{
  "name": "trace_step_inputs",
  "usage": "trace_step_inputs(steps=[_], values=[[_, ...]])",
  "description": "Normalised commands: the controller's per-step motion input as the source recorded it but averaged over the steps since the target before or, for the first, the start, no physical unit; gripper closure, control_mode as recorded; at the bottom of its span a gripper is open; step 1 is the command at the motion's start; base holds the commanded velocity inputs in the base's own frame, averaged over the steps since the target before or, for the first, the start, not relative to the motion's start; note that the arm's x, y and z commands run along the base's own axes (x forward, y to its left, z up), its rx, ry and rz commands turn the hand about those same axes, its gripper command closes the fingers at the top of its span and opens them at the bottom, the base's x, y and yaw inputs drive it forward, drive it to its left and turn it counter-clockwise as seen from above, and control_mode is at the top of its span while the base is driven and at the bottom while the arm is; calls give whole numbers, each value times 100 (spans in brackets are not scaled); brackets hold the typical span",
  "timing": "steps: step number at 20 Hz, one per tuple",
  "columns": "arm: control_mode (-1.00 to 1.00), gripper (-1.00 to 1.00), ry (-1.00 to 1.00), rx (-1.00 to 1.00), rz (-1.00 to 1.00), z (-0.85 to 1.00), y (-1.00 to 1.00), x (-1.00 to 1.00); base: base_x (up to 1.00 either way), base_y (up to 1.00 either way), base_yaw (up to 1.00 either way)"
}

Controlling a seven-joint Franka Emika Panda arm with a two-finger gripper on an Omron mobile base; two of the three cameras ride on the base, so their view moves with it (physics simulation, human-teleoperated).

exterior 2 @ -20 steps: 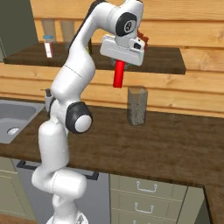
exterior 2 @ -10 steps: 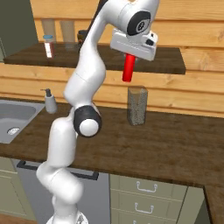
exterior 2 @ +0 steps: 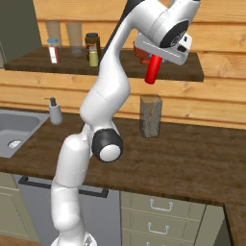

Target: Put the shaker and condiment bottle from the counter next to their counterparts in the cabinet.

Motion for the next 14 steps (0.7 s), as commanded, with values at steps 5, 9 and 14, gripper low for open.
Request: trace_step_inputs(steps=[5,9,14], values=[[-100,100,-6,0,-1,23,-14,16,0,0,0],[-100,100,-1,-1,-2,56,-23,23,0,0,0],[-100,100,1,-5,-2,41,-9,39,0,0,0]])
